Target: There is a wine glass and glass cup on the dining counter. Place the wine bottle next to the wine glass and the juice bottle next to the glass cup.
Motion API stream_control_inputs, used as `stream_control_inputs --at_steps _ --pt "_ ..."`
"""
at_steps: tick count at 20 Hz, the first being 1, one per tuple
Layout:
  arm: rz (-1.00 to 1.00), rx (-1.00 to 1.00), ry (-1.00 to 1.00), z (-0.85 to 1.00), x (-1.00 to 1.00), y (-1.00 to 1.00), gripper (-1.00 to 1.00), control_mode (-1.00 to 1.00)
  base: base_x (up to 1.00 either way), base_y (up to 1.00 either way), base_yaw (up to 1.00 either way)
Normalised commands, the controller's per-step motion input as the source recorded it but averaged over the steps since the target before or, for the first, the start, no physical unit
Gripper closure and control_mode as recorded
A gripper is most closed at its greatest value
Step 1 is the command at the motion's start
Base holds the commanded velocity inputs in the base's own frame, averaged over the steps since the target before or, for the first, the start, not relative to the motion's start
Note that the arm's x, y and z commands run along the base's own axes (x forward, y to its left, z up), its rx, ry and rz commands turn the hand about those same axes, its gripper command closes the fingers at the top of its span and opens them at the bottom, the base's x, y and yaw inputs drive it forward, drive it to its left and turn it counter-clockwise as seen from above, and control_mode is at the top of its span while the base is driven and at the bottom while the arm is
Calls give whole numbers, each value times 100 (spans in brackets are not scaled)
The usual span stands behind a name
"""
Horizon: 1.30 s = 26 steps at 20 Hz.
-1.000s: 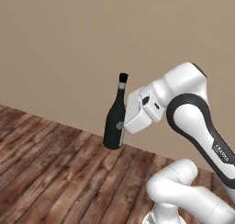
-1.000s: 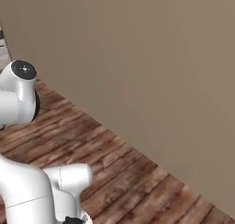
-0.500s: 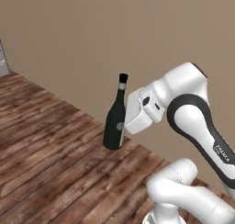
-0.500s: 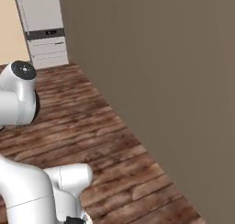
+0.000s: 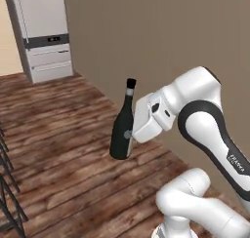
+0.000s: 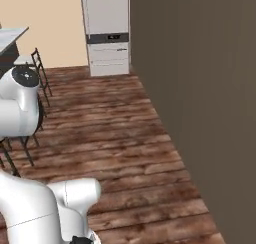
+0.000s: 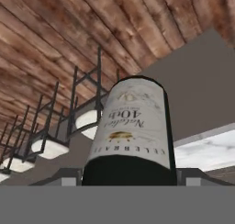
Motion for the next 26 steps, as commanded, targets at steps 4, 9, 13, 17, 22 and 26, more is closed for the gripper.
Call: stream_control_inputs --at_steps 4,9,13,17,22,26 --pt "0 0 0 0 0 0 100 100 100 14 49" --pt "0 0 0 0 0 0 100 100 95 4 53" --pt "0 0 0 0 0 0 100 100 68 -3 58" --pt "0 0 0 0 0 0 100 100 54 -14 57" --pt "0 0 0 0 0 0 100 100 78 -9 49" --pt "0 0 0 0 0 0 100 100 65 -10 46"
